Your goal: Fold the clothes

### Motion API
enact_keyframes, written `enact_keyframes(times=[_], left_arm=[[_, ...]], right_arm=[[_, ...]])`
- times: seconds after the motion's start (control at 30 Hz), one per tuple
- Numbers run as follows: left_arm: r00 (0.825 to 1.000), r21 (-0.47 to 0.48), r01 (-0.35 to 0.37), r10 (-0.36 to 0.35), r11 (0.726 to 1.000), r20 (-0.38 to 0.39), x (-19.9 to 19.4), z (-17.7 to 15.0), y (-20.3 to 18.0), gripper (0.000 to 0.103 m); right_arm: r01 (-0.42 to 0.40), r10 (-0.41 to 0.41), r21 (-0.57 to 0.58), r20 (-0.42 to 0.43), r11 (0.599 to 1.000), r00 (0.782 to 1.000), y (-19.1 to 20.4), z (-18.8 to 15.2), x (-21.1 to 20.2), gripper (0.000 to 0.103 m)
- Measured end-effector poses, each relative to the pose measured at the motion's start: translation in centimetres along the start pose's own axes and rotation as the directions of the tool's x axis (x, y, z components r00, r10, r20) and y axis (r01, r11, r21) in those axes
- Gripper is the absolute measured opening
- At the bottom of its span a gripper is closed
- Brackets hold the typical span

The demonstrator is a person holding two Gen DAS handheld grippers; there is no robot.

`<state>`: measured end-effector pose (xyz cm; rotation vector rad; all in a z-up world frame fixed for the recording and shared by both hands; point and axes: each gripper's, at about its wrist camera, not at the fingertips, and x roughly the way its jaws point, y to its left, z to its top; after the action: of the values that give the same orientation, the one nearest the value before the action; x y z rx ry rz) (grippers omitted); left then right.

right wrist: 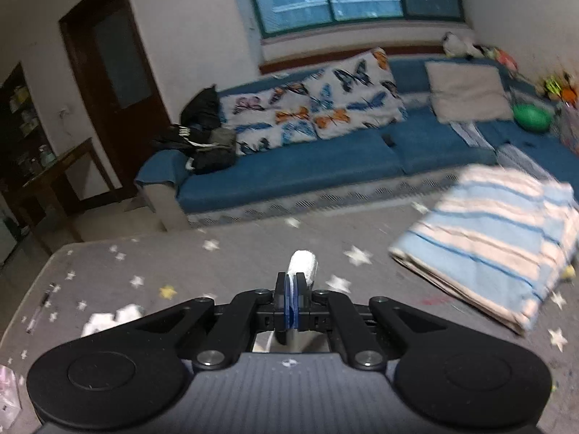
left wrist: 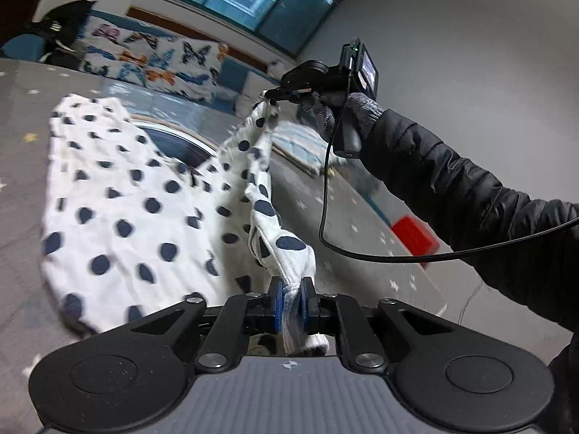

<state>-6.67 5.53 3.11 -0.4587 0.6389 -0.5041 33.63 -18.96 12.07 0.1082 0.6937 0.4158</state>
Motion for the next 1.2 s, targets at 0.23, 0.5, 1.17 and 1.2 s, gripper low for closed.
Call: enact_keyframes(times=[0.23,0.5,1.17,1.2], left_arm=[[0.995,-0.092,-0.026,0.035,0.995,0.097,-4.5,-1.0,2.2,0.01],[0.987,-0.171,-0.069,0.092,0.983,0.134,-7.3,-2.0,4.3,0.01],[0.984,-0.238,-0.113,0.142,0.965,0.108,-7.5,-3.2,6.0,0.01],[0.984,-0.24,-0.115,0.144,0.964,0.108,-7.6,-3.2,6.0,0.01]], right_arm=[[-0.06,0.061,-0.053,0.015,0.997,0.998,7.9,1.9,1.7,0.002],[-0.119,0.115,-0.117,-0.04,0.986,0.993,16.7,1.2,6.4,0.001],[-0.248,0.153,-0.269,-0.33,0.931,0.931,25.8,-6.8,13.6,0.027],[-0.251,0.154,-0.268,-0.337,0.93,0.929,26.0,-7.1,13.9,0.029]])
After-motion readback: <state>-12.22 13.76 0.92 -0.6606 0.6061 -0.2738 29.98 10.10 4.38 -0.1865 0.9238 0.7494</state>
